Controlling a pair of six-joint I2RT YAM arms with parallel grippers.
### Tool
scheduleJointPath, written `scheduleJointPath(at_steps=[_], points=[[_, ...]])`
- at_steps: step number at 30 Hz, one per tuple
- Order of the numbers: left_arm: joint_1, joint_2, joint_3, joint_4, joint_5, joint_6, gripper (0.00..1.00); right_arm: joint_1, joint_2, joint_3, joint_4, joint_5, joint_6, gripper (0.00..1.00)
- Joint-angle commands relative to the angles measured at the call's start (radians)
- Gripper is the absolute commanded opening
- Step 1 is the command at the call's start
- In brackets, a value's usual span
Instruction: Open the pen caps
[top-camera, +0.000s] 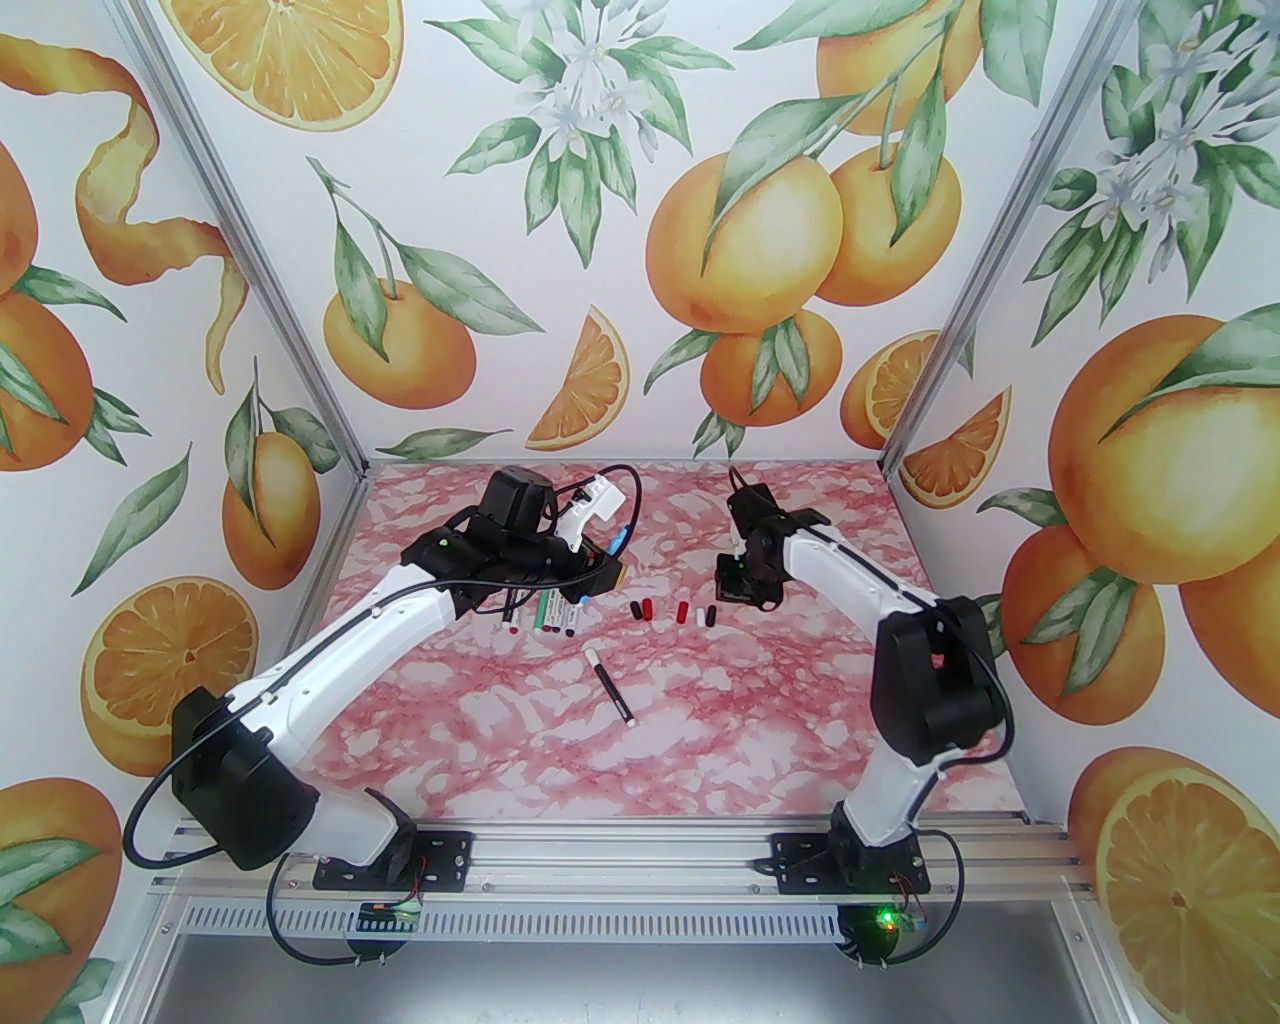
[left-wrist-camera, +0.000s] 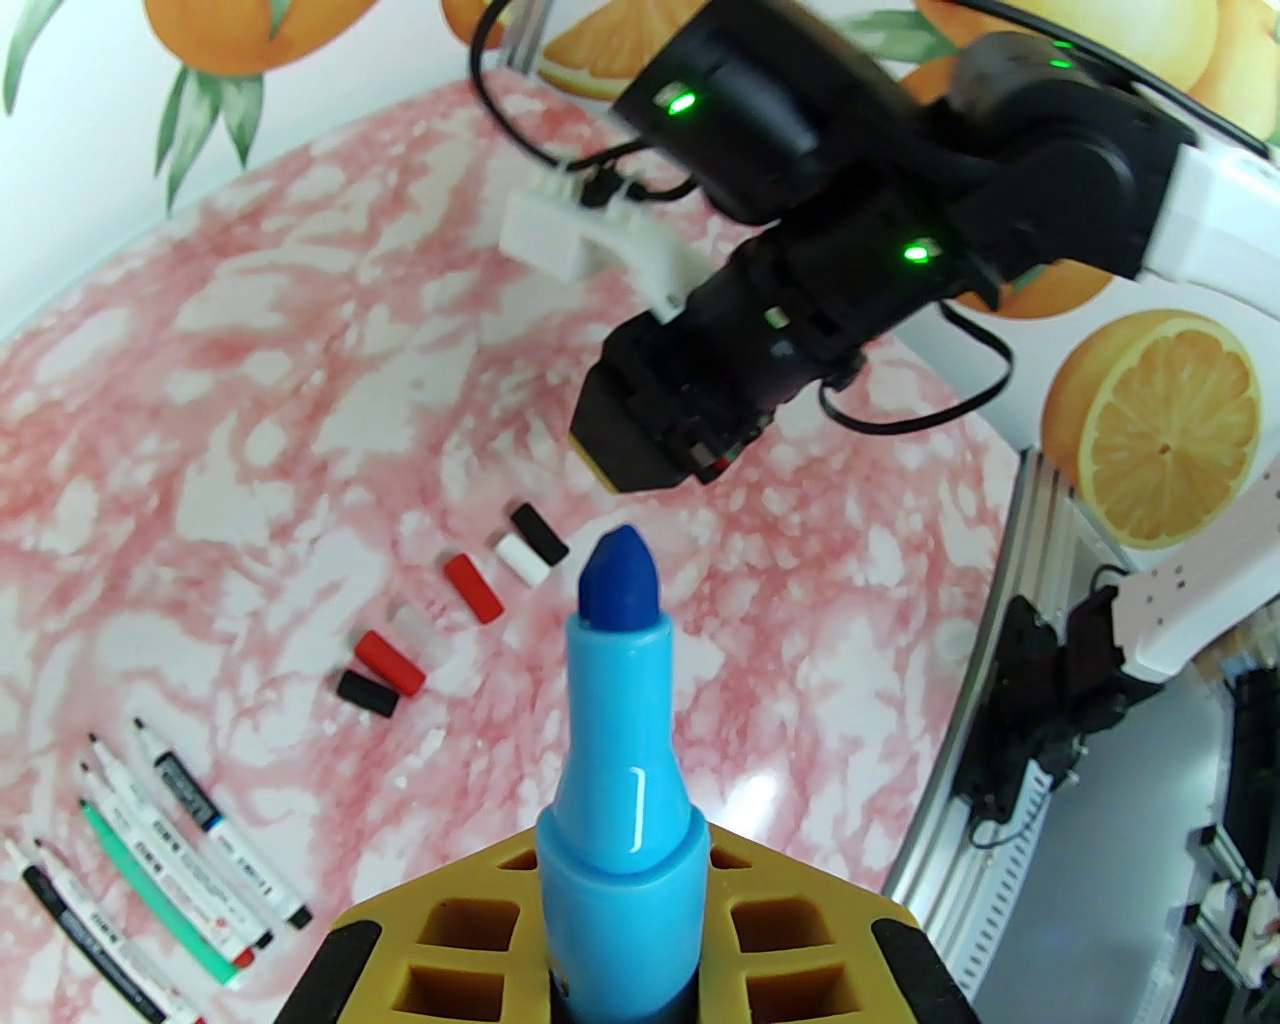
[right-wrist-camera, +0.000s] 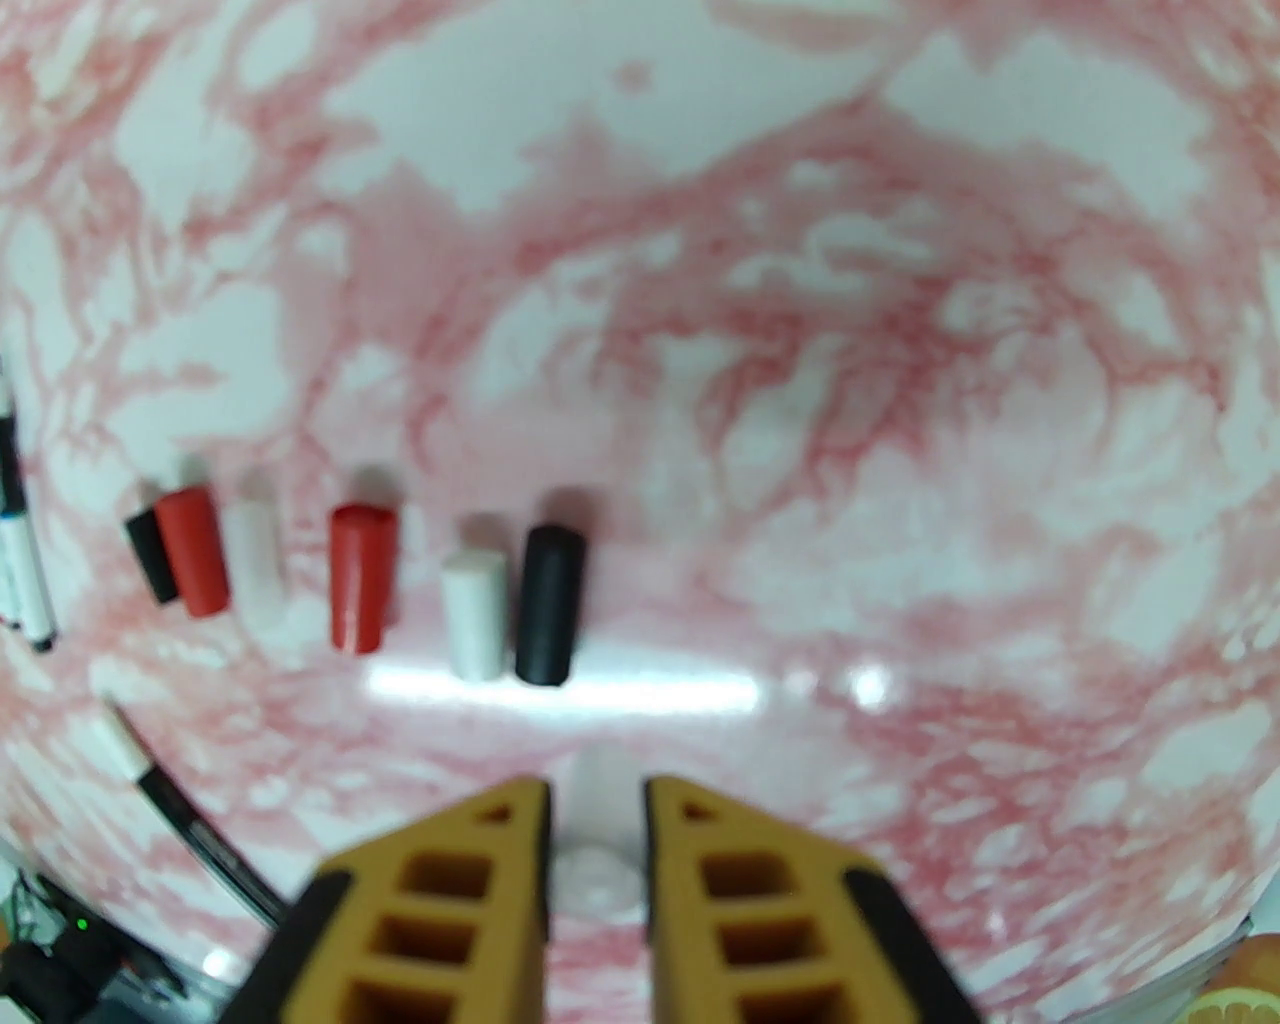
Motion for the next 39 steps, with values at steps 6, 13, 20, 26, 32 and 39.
scheduleJointPath(at_steps=[6, 13, 20, 26, 32, 39], points=[[0.004, -0.029, 0.010, -0.021, -0.016, 0.029, 0.09, -0.012, 0.111, 0.109, -0.149, -0.070, -0.052, 0.19], [0.001, -0.027, 0.012, -0.026, -0.011, 0.029, 0.10, -0.015, 0.162, 0.111, -0.127, -0.100, -0.051, 0.20], [0.000, -0.024, 0.008, -0.028, -0.016, 0.033, 0.10, -0.025, 0.197, 0.111, -0.100, -0.113, -0.046, 0.20], [-0.005, -0.027, 0.007, -0.030, -0.022, 0.037, 0.10, -0.036, 0.214, 0.109, -0.078, -0.107, -0.039, 0.19], [-0.006, -0.021, 0.006, -0.030, -0.019, 0.037, 0.10, -0.049, 0.230, 0.112, -0.052, -0.112, -0.027, 0.20], [-0.009, -0.020, 0.005, -0.030, -0.021, 0.038, 0.10, -0.065, 0.247, 0.124, -0.030, -0.112, -0.014, 0.20]])
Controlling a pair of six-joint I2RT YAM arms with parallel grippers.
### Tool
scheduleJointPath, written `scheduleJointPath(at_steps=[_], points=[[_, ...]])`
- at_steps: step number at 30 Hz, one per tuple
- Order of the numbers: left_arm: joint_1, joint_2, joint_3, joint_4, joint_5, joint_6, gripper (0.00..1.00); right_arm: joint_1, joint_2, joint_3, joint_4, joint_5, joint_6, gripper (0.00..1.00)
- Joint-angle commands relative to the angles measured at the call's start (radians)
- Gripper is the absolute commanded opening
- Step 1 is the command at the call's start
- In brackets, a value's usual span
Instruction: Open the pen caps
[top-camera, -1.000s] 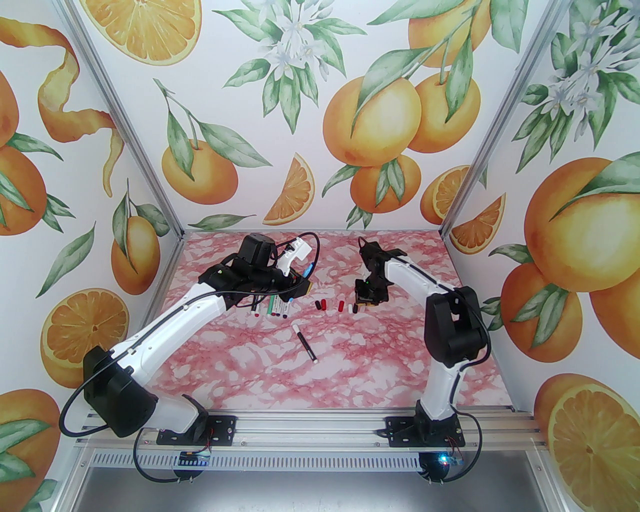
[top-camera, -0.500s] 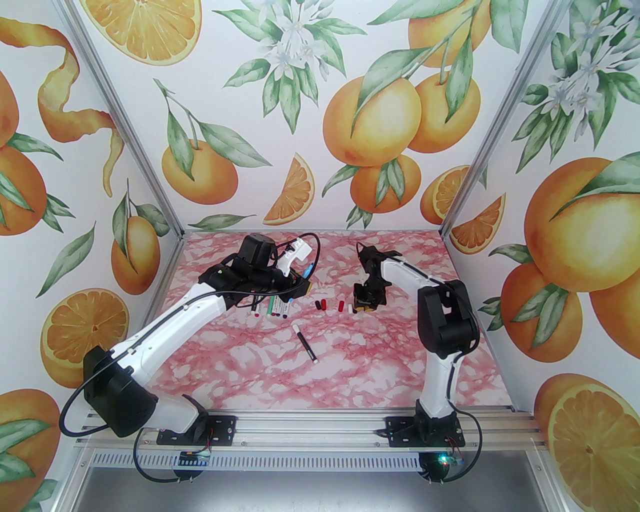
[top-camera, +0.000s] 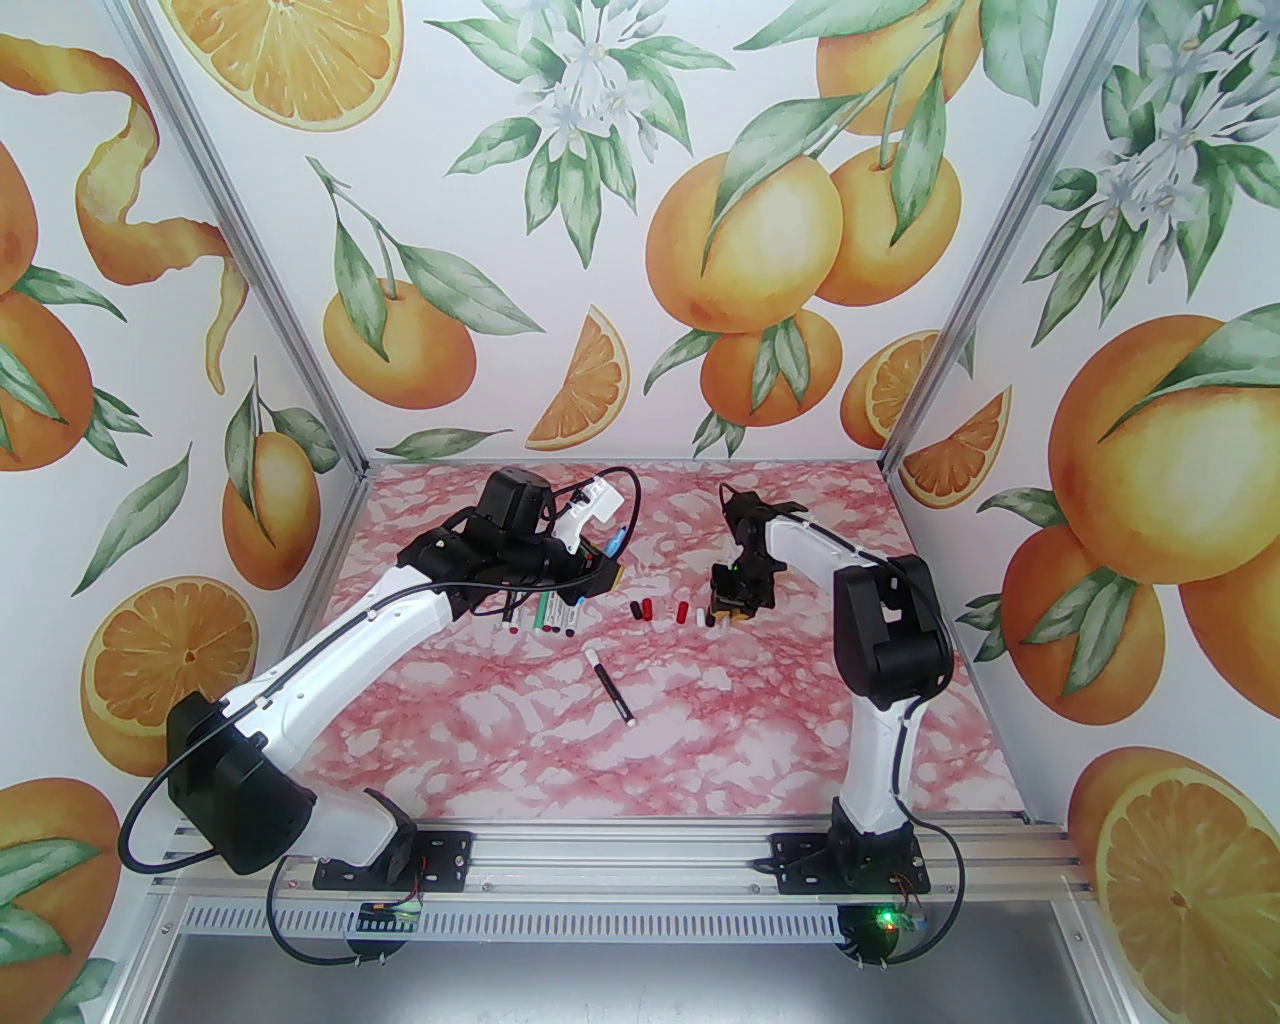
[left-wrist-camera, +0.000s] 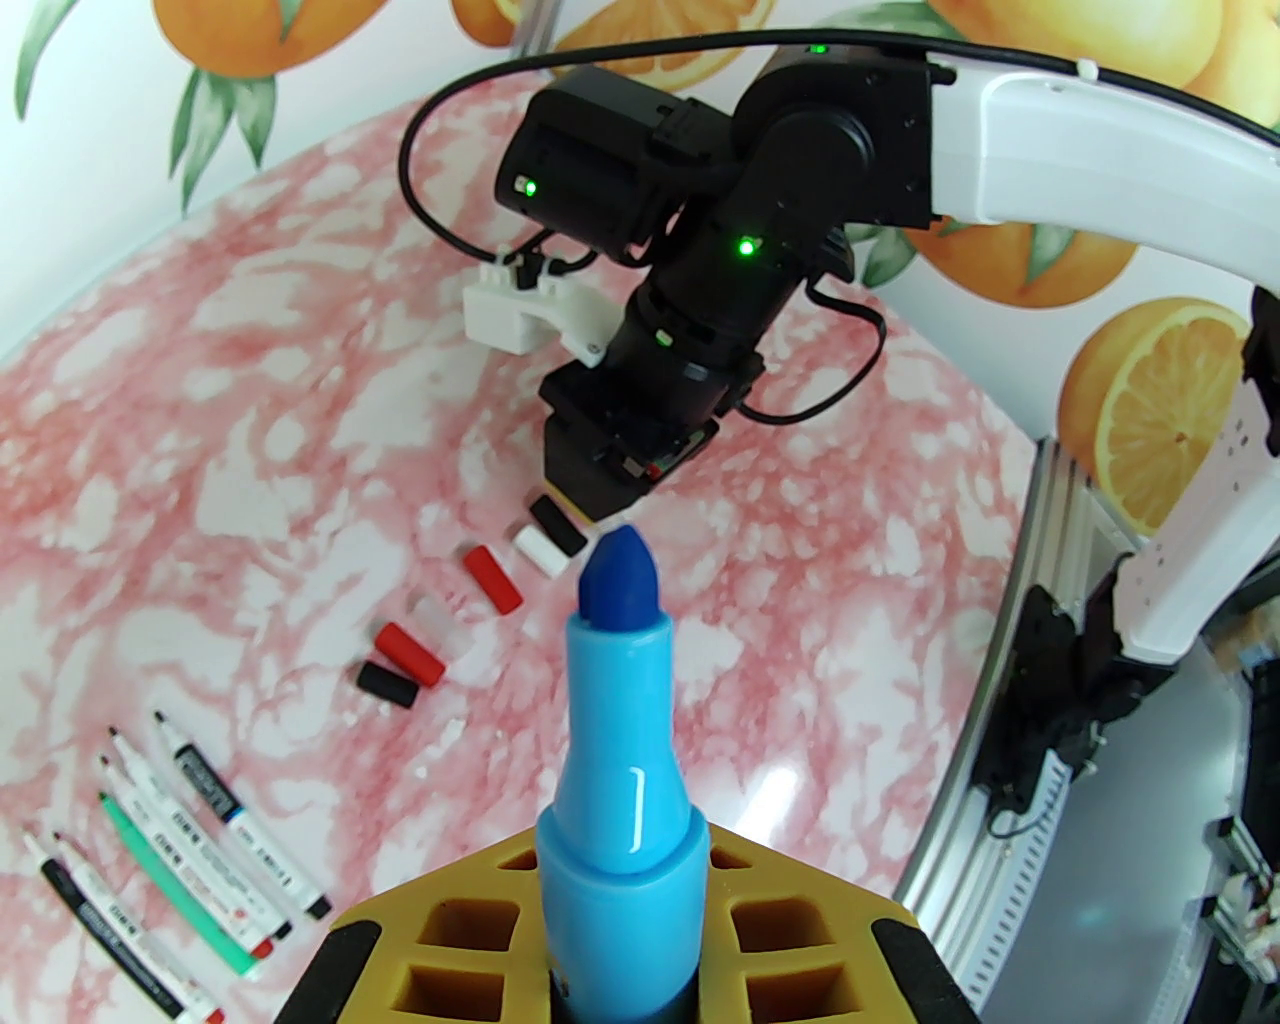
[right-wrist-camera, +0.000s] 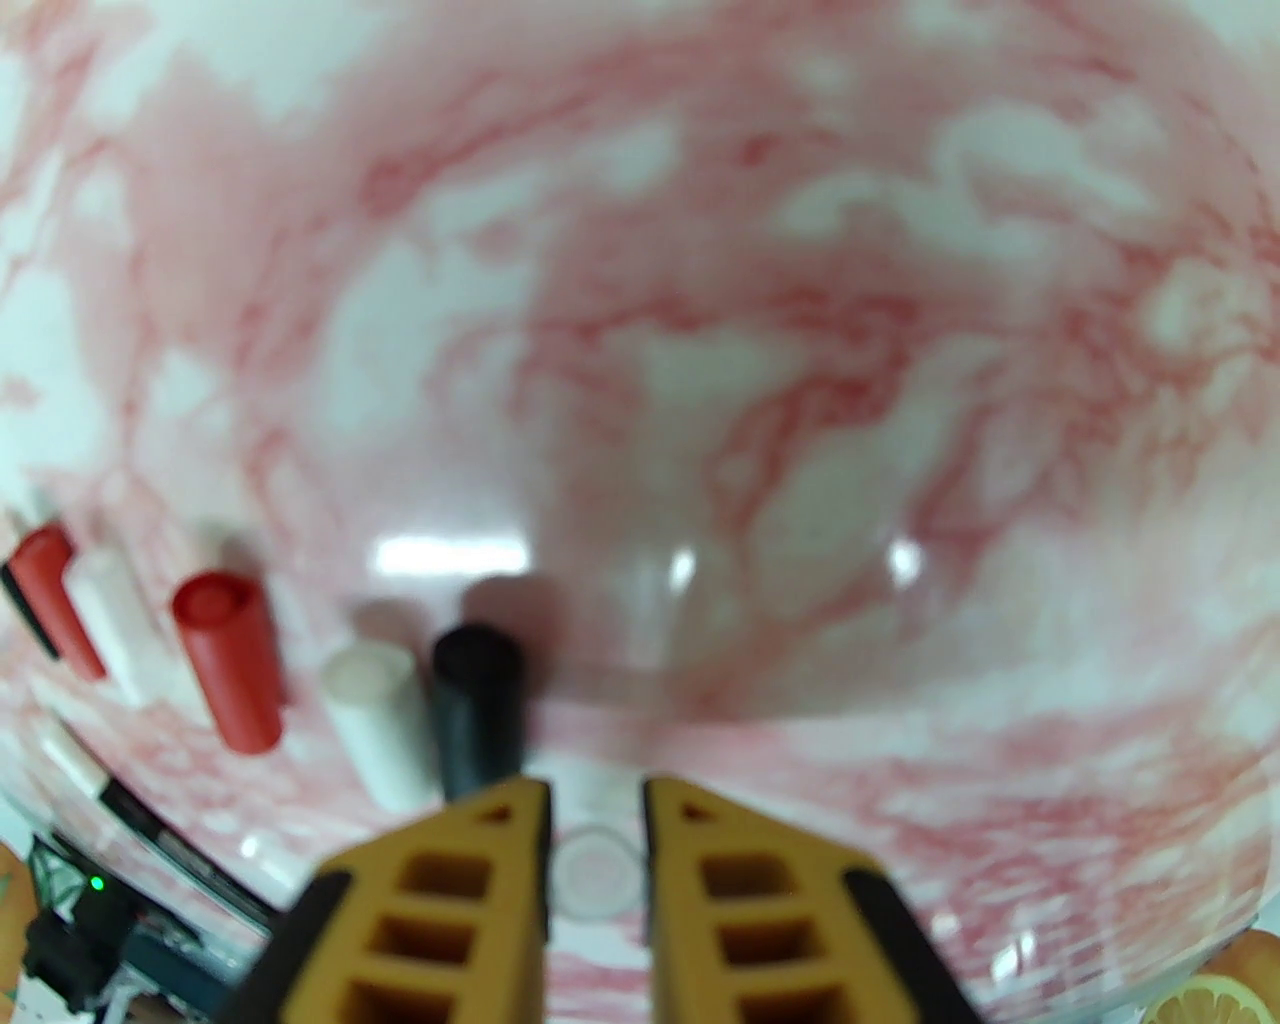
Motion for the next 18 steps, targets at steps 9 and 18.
scheduleJointPath(at_steps=[9, 18], points=[[-0.008, -0.009, 0.004, -0.012, 0.004, 0.016, 0.10, -0.016, 0.054, 0.058, 0.041, -0.028, 0.031, 0.21], [-0.009, -0.005, 0.004, -0.013, 0.000, 0.017, 0.10, -0.018, 0.054, 0.058, 0.053, -0.018, 0.034, 0.28]])
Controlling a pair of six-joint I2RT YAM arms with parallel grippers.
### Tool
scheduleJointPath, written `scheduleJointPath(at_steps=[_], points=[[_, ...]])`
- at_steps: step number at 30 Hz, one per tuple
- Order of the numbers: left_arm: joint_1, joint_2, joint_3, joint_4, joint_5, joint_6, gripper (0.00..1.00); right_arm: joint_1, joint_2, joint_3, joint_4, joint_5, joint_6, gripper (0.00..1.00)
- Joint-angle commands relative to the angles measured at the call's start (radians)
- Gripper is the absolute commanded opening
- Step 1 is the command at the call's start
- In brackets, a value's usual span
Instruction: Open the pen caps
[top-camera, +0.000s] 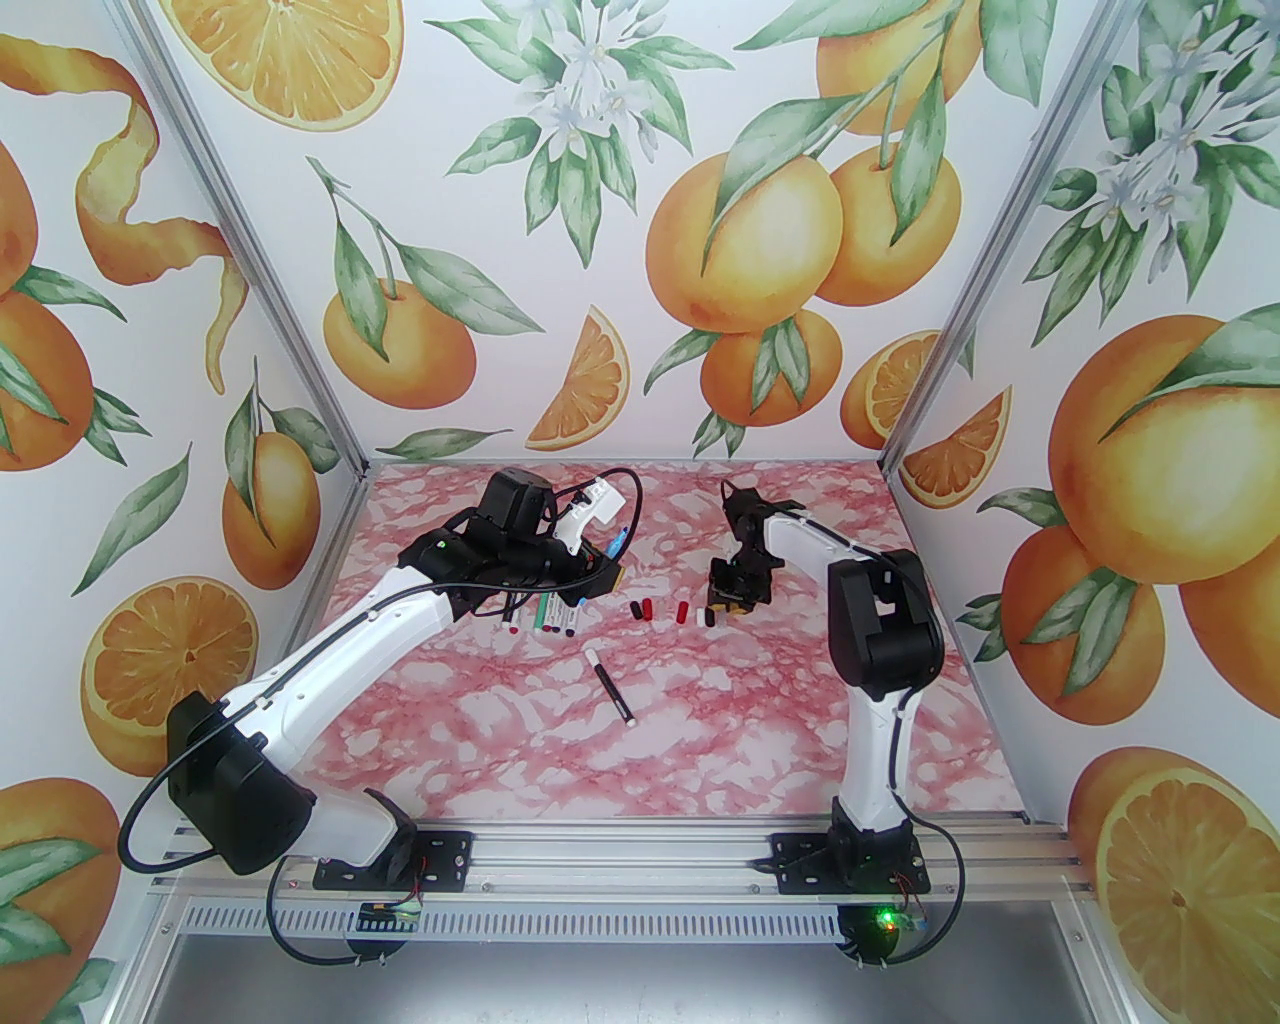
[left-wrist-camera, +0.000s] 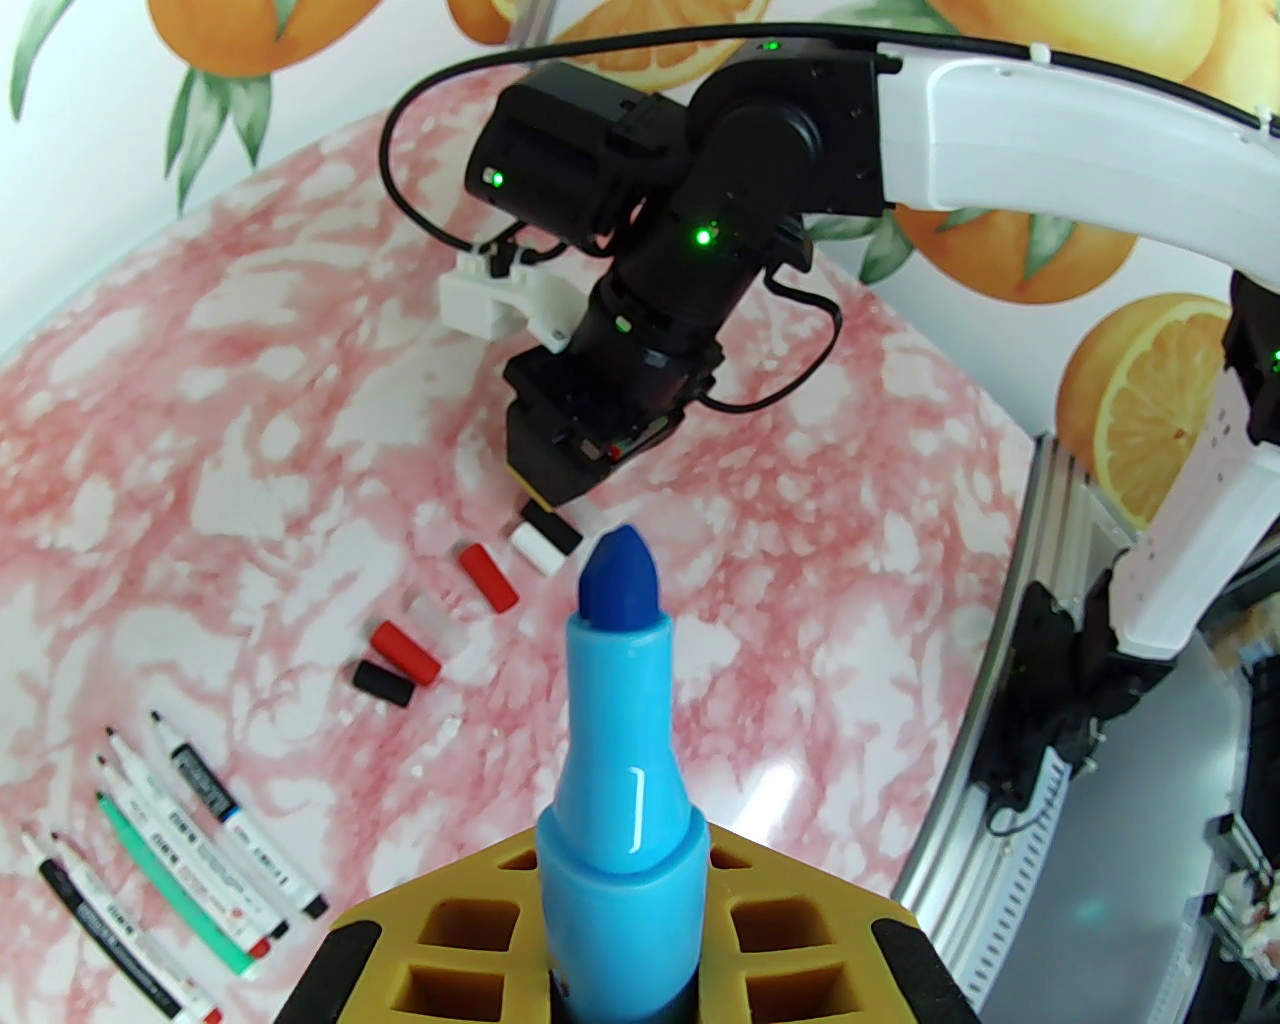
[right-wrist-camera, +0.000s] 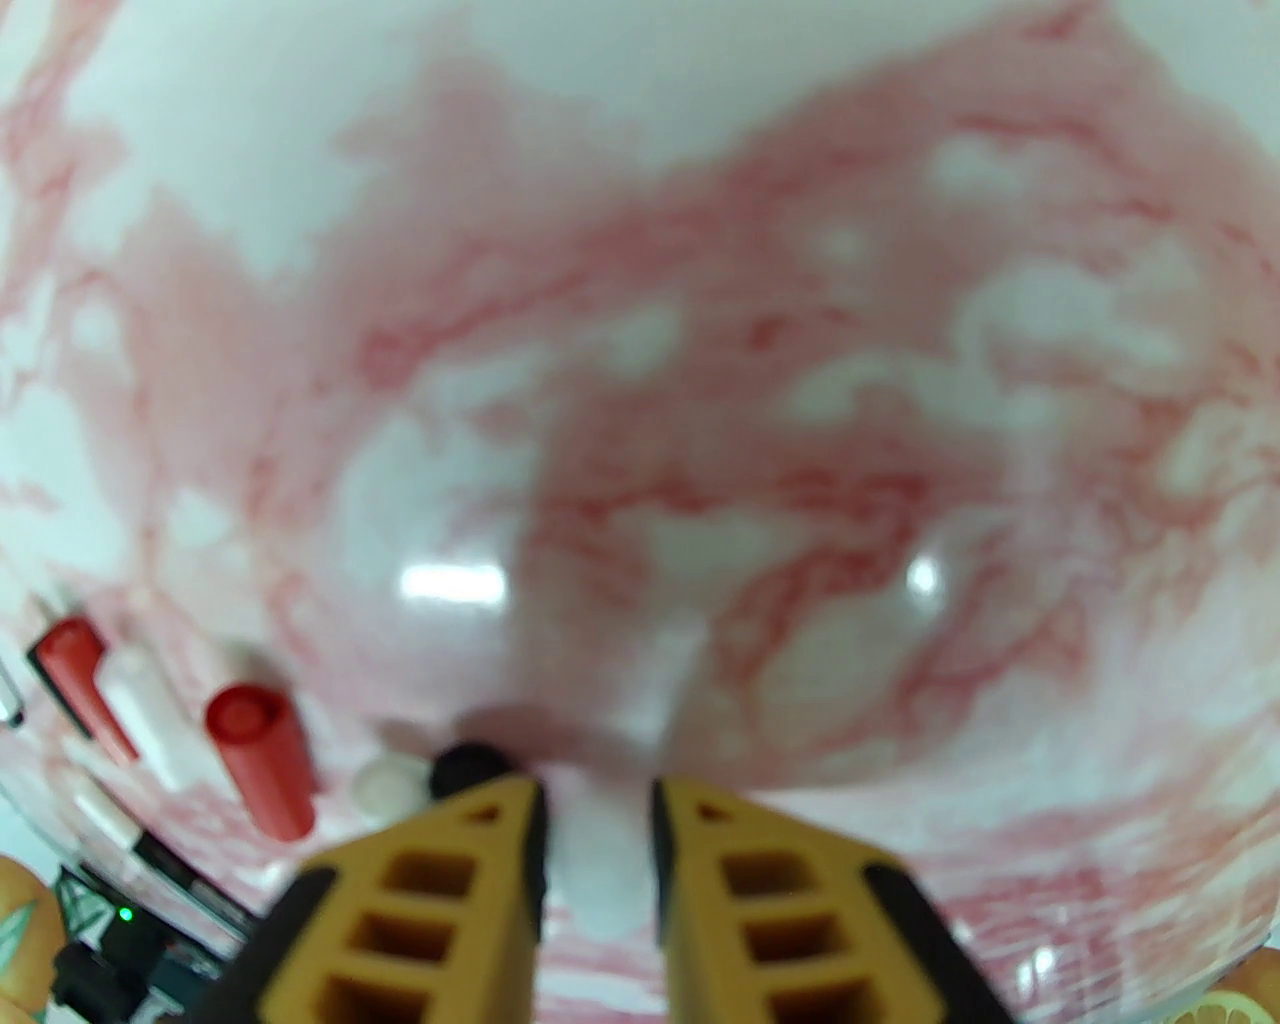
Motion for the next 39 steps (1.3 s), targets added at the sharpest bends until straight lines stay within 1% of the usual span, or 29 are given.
scheduleJointPath(at_steps=[1, 6, 9, 12, 17, 19, 23, 24, 25, 29, 33, 37, 39], points=[[-0.005, -0.004, 0.003, -0.011, 0.000, 0.017, 0.10, -0.011, 0.005, 0.017, 0.024, -0.003, 0.011, 0.28], [-0.007, -0.002, -0.005, 0.002, 0.006, 0.012, 0.10, -0.012, -0.028, -0.001, 0.044, -0.001, 0.010, 0.30], [-0.008, 0.001, -0.021, 0.031, 0.018, 0.001, 0.10, -0.012, -0.091, -0.047, 0.089, 0.002, 0.007, 0.31], [-0.009, 0.004, -0.036, 0.052, 0.007, -0.004, 0.10, -0.011, -0.186, -0.131, 0.166, 0.004, 0.010, 0.33], [-0.007, -0.002, -0.060, 0.078, -0.038, -0.010, 0.10, -0.006, -0.379, -0.320, 0.316, -0.026, 0.036, 0.41], [-0.006, -0.002, -0.068, 0.089, -0.045, -0.017, 0.10, 0.002, -0.448, -0.375, 0.348, -0.017, 0.037, 0.44], [-0.007, 0.002, -0.075, 0.100, -0.057, -0.021, 0.10, 0.015, -0.530, -0.433, 0.382, -0.001, 0.040, 0.48], [-0.005, 0.012, -0.080, 0.106, -0.066, -0.025, 0.10, 0.030, -0.596, -0.481, 0.412, 0.011, 0.047, 0.51], [-0.003, 0.023, -0.084, 0.112, -0.077, -0.030, 0.10, 0.059, -0.682, -0.546, 0.461, 0.020, 0.058, 0.60], [0.000, 0.062, -0.068, 0.103, -0.126, -0.054, 0.10, 0.130, -0.843, -0.651, 0.546, 0.063, 0.085, 0.72], [-0.002, 0.086, -0.045, 0.079, -0.204, -0.096, 0.10, 0.156, -0.960, -0.674, 0.516, 0.082, 0.058, 0.84], [-0.005, 0.095, -0.057, 0.060, -0.286, -0.132, 0.10, 0.156, -1.066, -0.707, 0.493, 0.065, 0.004, 1.00], [-0.008, 0.086, -0.084, 0.081, -0.319, -0.162, 0.10, 0.156, -1.106, -0.716, 0.475, 0.061, -0.002, 1.00]])
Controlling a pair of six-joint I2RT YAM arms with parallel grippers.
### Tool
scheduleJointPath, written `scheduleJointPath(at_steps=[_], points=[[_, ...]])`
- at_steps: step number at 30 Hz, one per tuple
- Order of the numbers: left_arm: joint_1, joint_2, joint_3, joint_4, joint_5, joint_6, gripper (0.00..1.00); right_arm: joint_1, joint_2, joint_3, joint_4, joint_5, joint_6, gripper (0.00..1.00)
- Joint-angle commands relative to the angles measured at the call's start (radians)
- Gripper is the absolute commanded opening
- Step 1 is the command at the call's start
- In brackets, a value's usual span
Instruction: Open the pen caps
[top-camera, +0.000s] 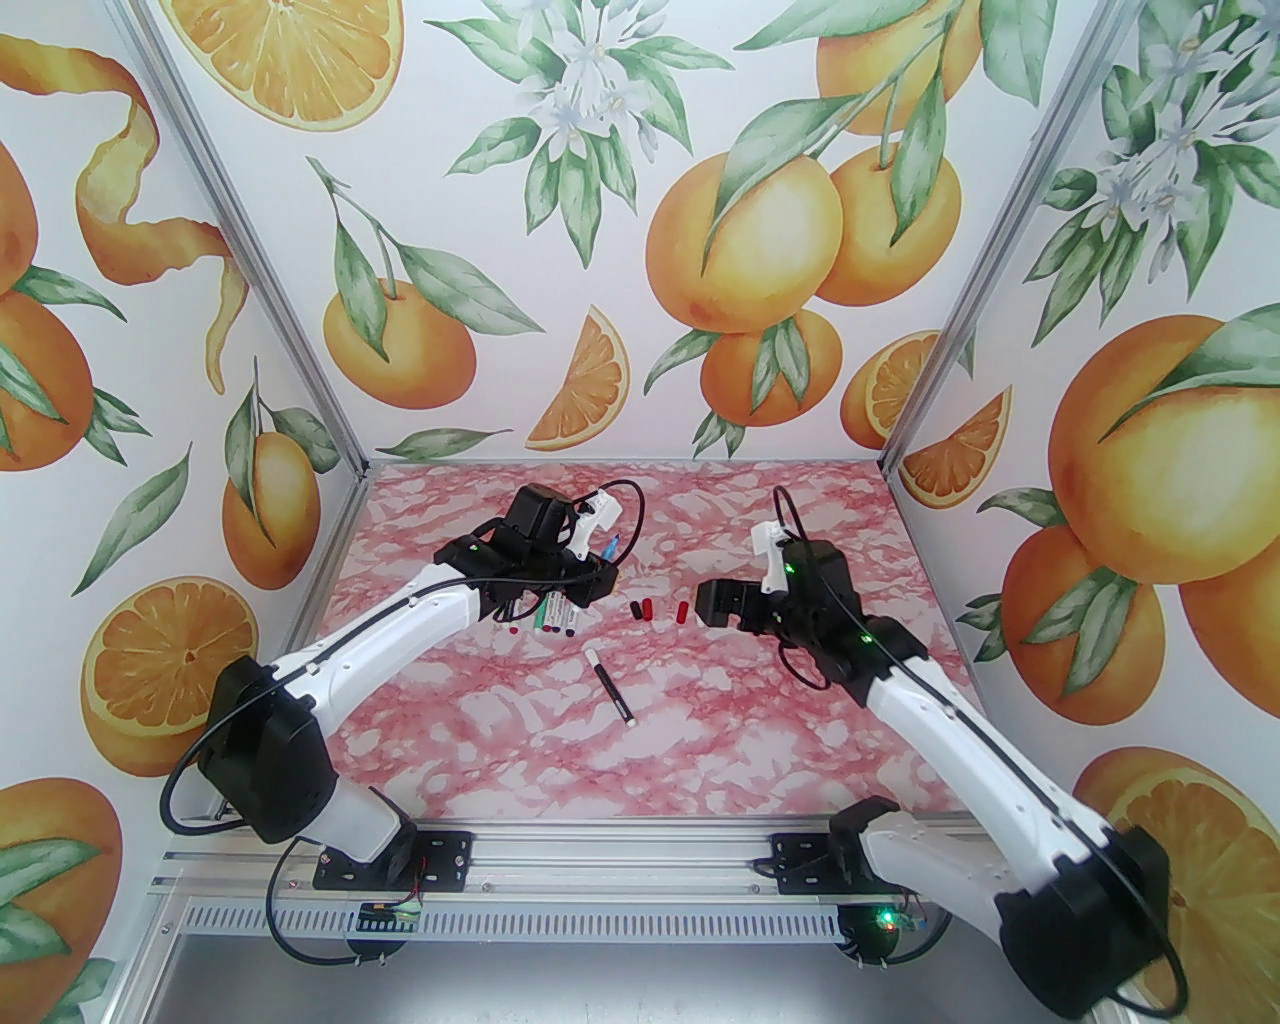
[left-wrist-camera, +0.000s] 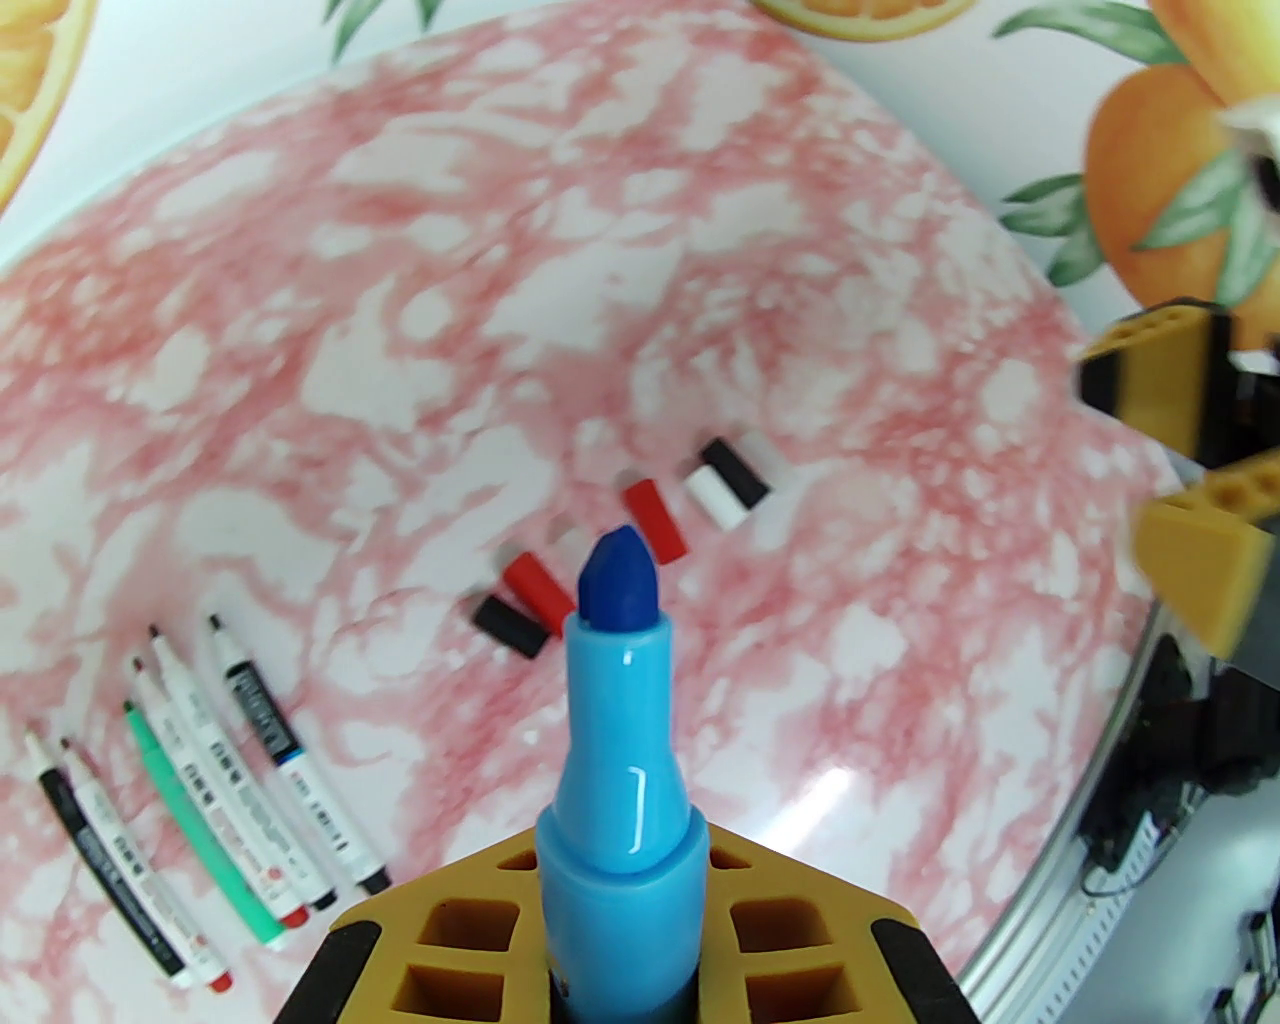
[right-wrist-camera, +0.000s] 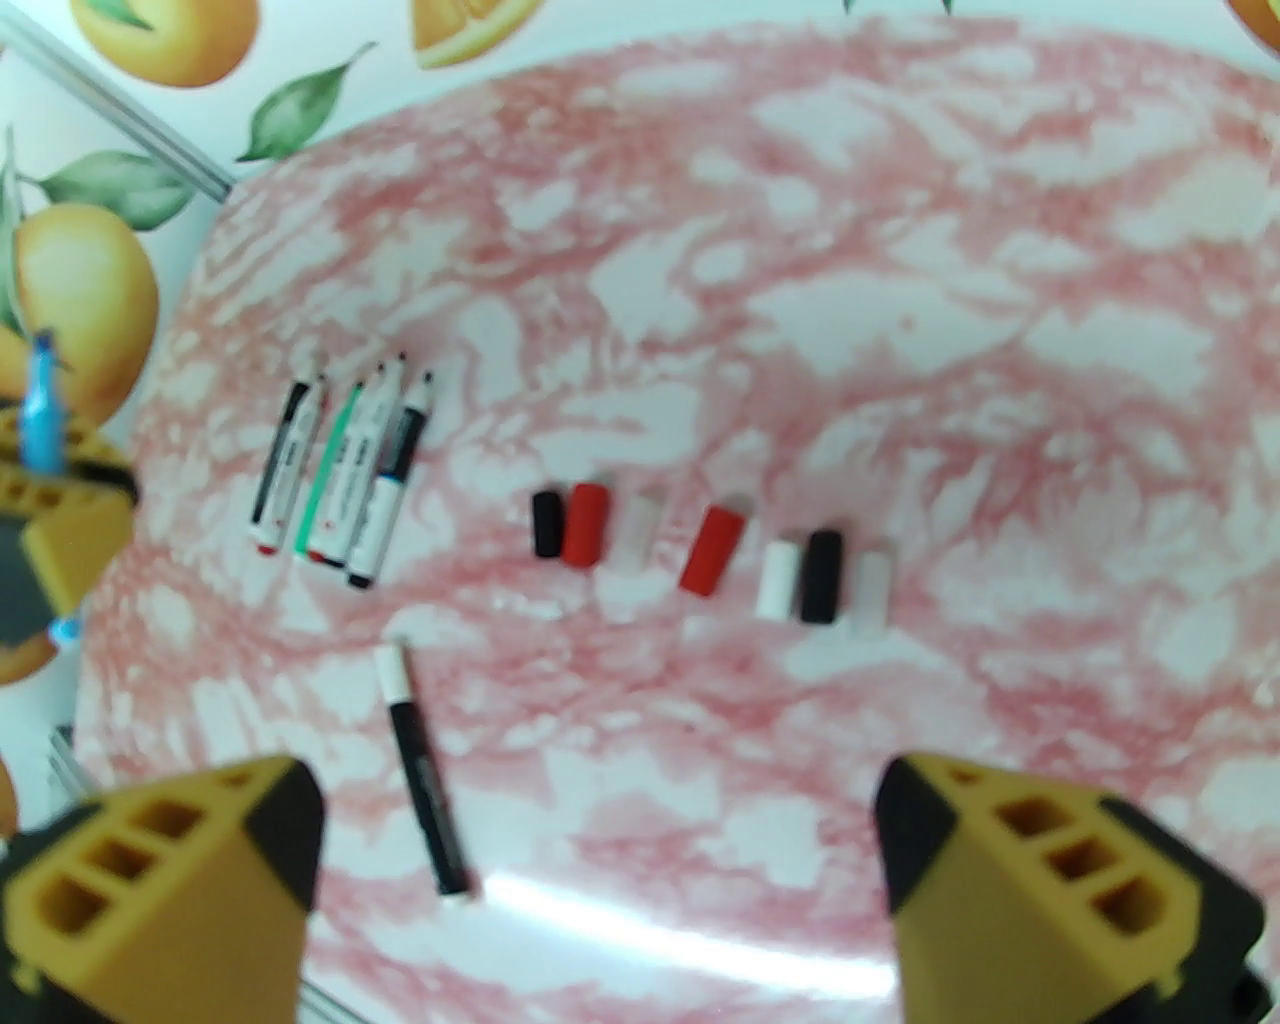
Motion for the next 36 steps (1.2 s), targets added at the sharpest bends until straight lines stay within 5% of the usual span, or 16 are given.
scheduleJointPath(at_steps=[1, 10, 25, 36], points=[[-0.003, -0.010, -0.026, 0.012, -0.103, -0.074, 0.10, 0.003, -0.065, -0.040, 0.005, 0.005, -0.016, 1.00], [-0.019, 0.048, -0.043, 0.007, -0.219, -0.210, 0.10, 0.003, -0.187, -0.066, -0.028, -0.051, 0.041, 1.00], [-0.066, 0.298, 0.047, 0.073, -0.280, -0.293, 0.09, 0.003, -0.271, 0.017, -0.310, 0.104, -0.028, 1.00], [-0.071, 0.427, 0.141, 0.021, -0.426, -0.304, 0.10, 0.003, -0.296, -0.040, -0.288, 0.108, -0.014, 1.00]])
